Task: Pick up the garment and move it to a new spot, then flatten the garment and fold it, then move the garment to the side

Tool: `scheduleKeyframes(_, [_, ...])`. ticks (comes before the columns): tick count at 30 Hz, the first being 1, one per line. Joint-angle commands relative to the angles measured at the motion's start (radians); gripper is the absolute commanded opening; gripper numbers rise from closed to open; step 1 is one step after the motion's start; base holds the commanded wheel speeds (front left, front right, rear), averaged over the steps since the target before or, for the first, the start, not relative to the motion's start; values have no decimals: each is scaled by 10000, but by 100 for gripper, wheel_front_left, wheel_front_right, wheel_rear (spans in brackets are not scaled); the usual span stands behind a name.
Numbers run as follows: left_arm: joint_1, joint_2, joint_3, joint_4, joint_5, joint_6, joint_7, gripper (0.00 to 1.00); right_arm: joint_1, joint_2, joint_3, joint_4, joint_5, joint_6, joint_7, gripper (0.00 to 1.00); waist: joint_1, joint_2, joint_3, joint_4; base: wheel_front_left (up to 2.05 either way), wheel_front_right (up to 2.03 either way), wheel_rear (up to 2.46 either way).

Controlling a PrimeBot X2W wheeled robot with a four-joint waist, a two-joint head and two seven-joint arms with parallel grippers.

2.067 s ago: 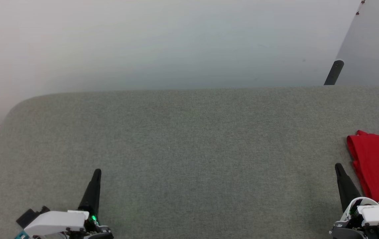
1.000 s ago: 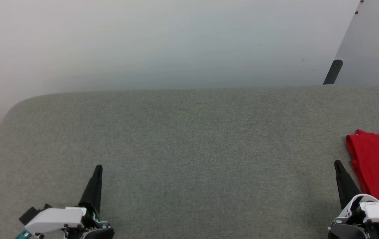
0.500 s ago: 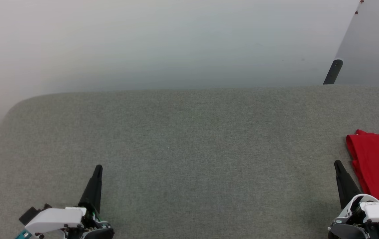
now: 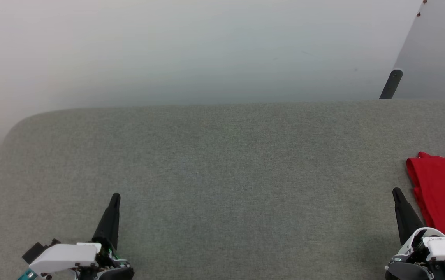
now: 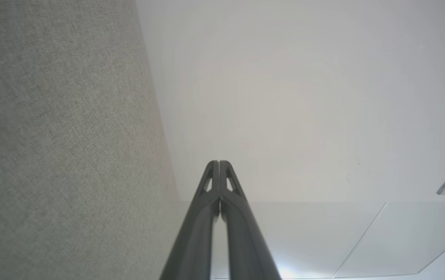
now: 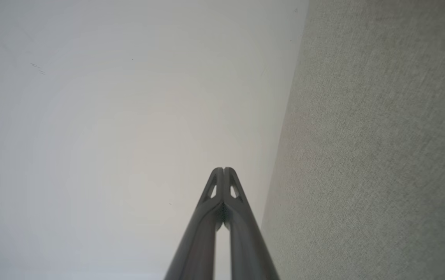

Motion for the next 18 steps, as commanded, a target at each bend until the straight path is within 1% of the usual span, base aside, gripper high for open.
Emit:
scheduleKeyframes(1, [-99, -17, 36, 11, 18, -55, 8, 0, -30, 37, -10, 3, 35, 4, 8, 0, 0, 0, 0, 0, 0, 0, 0])
scheduleKeyframes(18, [-100, -22, 44, 10, 27, -55, 18, 0, -31, 38, -11, 3, 32, 4, 11, 0, 0, 0, 0, 0, 0, 0, 0])
